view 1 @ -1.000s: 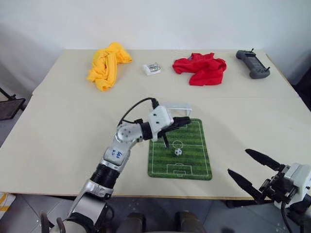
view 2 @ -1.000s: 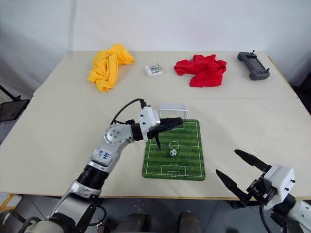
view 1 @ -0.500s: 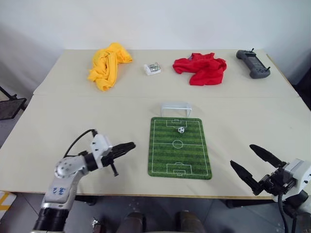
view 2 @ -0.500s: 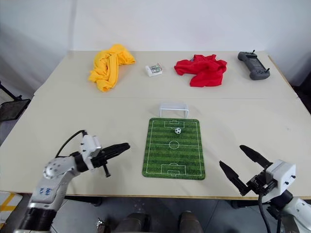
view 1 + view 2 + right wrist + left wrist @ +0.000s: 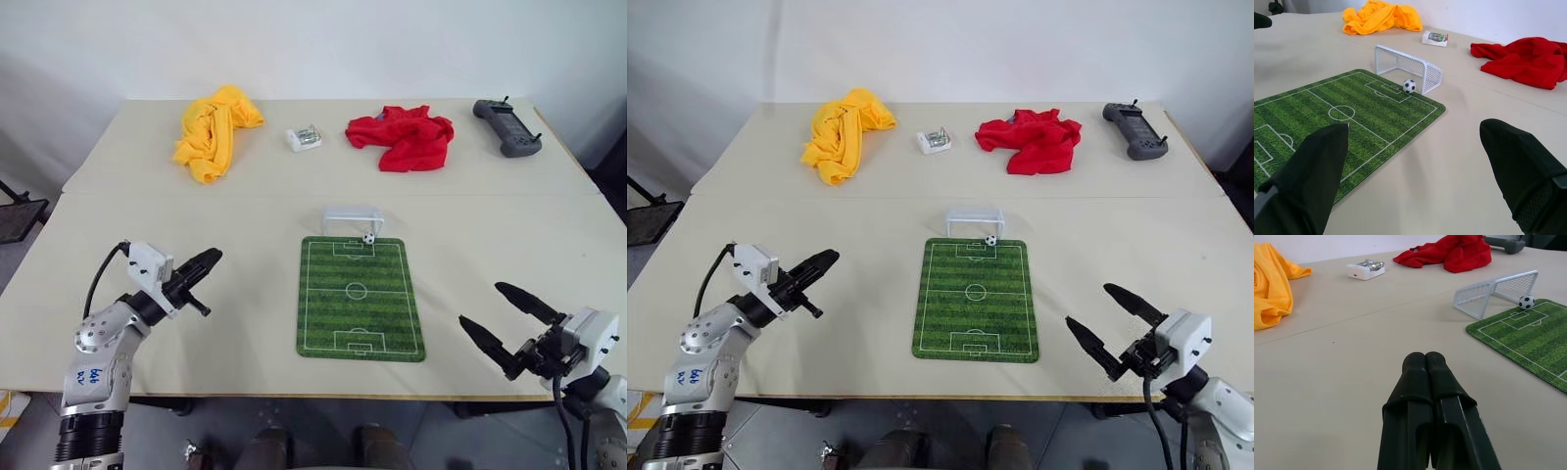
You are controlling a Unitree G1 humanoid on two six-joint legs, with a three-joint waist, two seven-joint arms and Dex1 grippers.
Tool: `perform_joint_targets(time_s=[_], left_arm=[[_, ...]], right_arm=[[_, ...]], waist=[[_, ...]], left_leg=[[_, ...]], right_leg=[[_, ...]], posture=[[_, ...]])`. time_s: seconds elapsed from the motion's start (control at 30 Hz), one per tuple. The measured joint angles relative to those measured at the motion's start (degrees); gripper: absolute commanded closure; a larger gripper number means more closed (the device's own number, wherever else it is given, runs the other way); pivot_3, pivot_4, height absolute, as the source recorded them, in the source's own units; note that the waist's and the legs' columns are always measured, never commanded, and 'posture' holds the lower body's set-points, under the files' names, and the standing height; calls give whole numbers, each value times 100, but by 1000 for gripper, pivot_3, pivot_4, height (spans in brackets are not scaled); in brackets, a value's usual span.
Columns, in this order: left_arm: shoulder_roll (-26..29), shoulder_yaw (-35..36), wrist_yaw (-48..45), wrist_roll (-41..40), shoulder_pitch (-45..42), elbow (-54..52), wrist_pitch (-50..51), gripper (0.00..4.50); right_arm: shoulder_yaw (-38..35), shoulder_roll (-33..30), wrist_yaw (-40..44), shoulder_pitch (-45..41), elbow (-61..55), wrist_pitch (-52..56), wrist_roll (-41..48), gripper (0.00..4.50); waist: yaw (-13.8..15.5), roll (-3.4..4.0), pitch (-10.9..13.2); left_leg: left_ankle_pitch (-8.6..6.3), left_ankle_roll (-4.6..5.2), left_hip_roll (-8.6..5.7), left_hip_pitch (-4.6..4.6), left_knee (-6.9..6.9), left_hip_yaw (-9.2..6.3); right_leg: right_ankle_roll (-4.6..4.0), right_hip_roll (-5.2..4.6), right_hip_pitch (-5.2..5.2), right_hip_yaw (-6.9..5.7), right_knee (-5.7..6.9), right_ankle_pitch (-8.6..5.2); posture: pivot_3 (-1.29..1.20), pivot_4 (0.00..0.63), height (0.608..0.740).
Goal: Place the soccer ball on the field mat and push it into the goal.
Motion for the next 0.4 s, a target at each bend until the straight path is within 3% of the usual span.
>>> perform_joint_targets(time_s=[0.4], left_arm=[[26, 17, -45, -155, -42, 168, 128, 4494]], right_arm=[[0, 0, 23, -121, 75, -21, -32, 0]], waist=[[-2, 0, 0]], left_leg=[[0, 0, -1, 0, 1, 1]], right_leg=[[0, -1, 1, 1, -1, 0]], posture=[[0, 150, 740]])
